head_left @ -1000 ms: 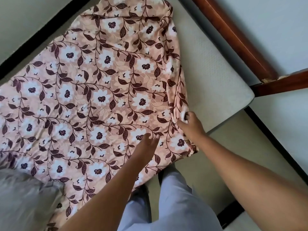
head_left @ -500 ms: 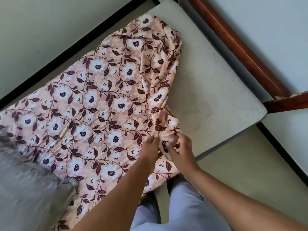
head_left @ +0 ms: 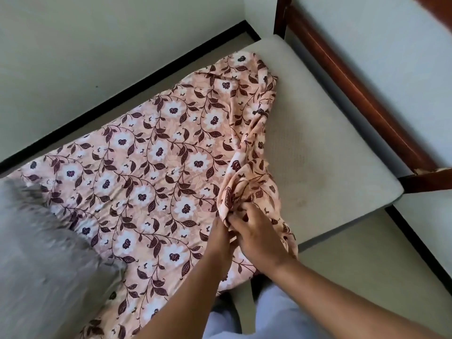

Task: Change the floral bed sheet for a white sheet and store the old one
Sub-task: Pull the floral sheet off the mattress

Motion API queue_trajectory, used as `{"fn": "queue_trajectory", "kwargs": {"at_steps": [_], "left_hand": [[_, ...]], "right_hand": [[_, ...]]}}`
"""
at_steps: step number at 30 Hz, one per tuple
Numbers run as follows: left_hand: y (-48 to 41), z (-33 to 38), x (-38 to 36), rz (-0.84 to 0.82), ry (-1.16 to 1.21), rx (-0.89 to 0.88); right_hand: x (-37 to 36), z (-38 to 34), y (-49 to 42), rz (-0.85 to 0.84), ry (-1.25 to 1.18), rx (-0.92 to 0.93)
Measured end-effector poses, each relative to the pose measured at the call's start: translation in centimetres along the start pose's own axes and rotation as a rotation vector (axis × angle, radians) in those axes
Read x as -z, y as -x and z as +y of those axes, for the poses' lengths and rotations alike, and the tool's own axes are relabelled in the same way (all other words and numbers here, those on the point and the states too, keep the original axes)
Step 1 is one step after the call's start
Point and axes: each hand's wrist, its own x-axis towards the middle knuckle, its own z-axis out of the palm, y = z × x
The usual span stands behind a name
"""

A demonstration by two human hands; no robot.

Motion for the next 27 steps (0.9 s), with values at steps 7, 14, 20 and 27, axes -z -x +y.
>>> {"fn": "queue_trajectory", "kwargs": {"at_steps": [7, 14, 20, 27], "left_hand": [[1.1, 0.2, 2.6, -0.058, 0.239, 0.076], [2.7, 0.6, 4.5, 0.111, 0.011, 0.035], [5.2, -0.1, 8.1, 0.045, -0.205, -0.011], [7.0, -0.8, 13.7, 0.288, -0.062, -0.093]], "right_hand": [[-0.4, -0.5, 2.0, -0.378, -0.145, -0.006], [-0.7, -2.6, 1.2, -0.179, -0.57, -0.728], [-1.5, -5.5, -1.0, -0.199, -0.597, -0.795], [-1.8, -12.2, -1.0, 0.105, -0.411, -0.497]]}}
